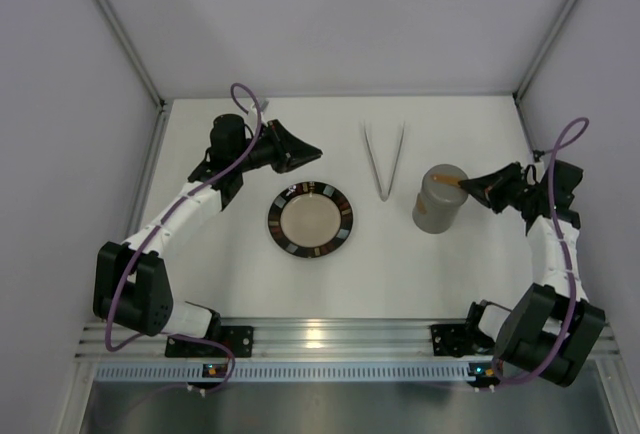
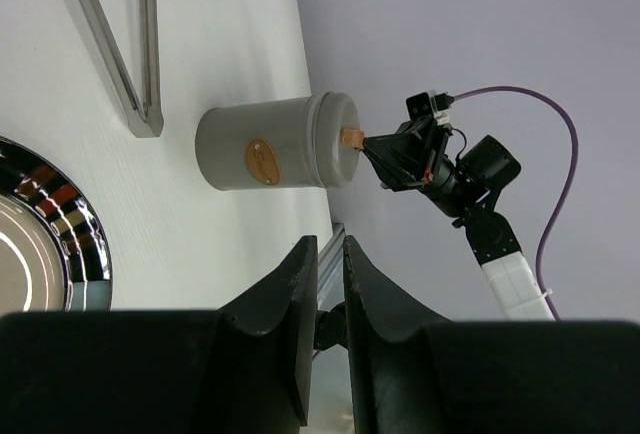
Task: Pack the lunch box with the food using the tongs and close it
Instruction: Close the box lid on the packing box.
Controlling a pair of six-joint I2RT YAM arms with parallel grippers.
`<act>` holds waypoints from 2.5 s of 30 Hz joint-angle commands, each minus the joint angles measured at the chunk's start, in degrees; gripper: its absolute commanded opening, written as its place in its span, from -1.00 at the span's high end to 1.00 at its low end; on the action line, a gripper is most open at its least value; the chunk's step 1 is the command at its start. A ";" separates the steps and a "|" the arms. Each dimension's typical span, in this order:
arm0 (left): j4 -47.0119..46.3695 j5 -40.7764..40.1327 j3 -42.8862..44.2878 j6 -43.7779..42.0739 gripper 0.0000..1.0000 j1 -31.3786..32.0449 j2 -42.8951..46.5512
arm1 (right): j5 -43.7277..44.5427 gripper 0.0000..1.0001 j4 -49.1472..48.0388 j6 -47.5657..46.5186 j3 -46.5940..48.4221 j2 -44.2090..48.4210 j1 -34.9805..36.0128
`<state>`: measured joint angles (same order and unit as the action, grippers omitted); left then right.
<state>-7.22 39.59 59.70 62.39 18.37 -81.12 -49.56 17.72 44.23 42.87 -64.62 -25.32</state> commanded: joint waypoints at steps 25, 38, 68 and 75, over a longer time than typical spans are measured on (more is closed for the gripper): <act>-0.42 0.05 -0.20 -0.52 0.57 -0.09 0.97 | 4.56 0.04 6.81 -4.95 11.97 0.20 -0.96; -0.42 0.22 -0.29 -0.52 0.56 -0.09 1.23 | 9.48 0.12 8.48 -6.43 17.42 -0.94 7.46; 1.16 -0.57 0.06 -1.48 0.56 -0.09 1.32 | 20.90 0.29 3.38 -10.21 11.62 -10.27 17.15; 1.86 -0.75 0.59 -2.18 0.56 -0.09 1.41 | 22.49 0.26 2.42 -11.18 11.71 -6.93 17.15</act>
<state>-5.08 39.31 59.53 61.43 18.37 -81.12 -31.40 18.83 35.77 55.90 -73.03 -8.78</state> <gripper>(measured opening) 0.217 0.364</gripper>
